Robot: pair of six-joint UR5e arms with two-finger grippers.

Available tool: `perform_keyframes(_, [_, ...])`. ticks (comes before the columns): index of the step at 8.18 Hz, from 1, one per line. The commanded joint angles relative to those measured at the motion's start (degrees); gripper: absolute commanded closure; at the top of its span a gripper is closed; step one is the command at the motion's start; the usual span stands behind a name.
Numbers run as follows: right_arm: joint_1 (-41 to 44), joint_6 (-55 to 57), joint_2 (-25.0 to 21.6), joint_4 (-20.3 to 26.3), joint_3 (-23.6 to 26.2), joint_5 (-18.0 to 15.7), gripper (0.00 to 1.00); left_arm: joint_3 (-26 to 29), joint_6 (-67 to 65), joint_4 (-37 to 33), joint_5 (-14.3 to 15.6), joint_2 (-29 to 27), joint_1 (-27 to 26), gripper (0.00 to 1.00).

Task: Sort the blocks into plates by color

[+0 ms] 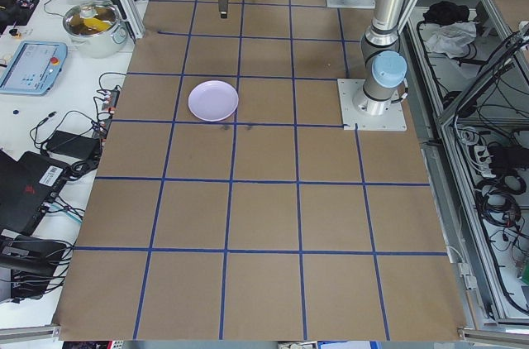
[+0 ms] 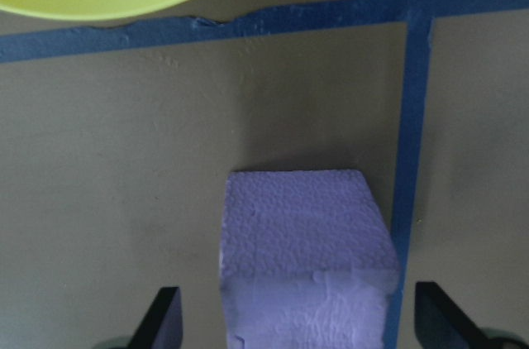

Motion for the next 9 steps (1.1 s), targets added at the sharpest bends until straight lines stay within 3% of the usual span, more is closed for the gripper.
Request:
perform_keyframes(1, [-0.11, 0.27, 3.04, -1.14, 0.39, -0.9, 0.44, 0.0, 0.0, -0.08, -0.05, 0.33, 0.0, 0.0])
perform_keyframes(2, [-0.02, 0.18, 2.6, -0.97, 0.22, -1.08, 0.61, 0.0, 0.0, 0.01, 0.04, 0.24, 0.0, 0.0])
perform_keyframes(3, [-0.02, 0.44, 1.64, -0.53, 0.22, -1.08, 0.65, 0.0, 0.0, 0.01, -0.05, 0.24, 0.26, 0.0])
perform_keyframes(4, [0.24, 2.27, -0.55, 0.17, 0.48, -0.3, 0.65, 0.09, 0.0, 0.1, -0.05, 0.16, 0.18, 0.0])
perform_keyframes(5, [1.46, 5.25, -3.09, 4.87, 0.31, 1.97, 0.65, 0.09, 0.0, 0.01, -0.05, 0.15, 0.18, 0.0])
perform_keyframes(6, [4.34, 7.11, -4.77, 7.62, -0.13, 6.61, 0.65, 0.0, 0.0, 0.01, 0.04, 0.15, 0.18, 0.0])
perform_keyframes(9, [21.18, 22.66, -7.07, 7.74, -0.22, 14.18, 0.63, 0.0, 0.0, 0.01, -0.05, 0.15, 0.09, 0.0])
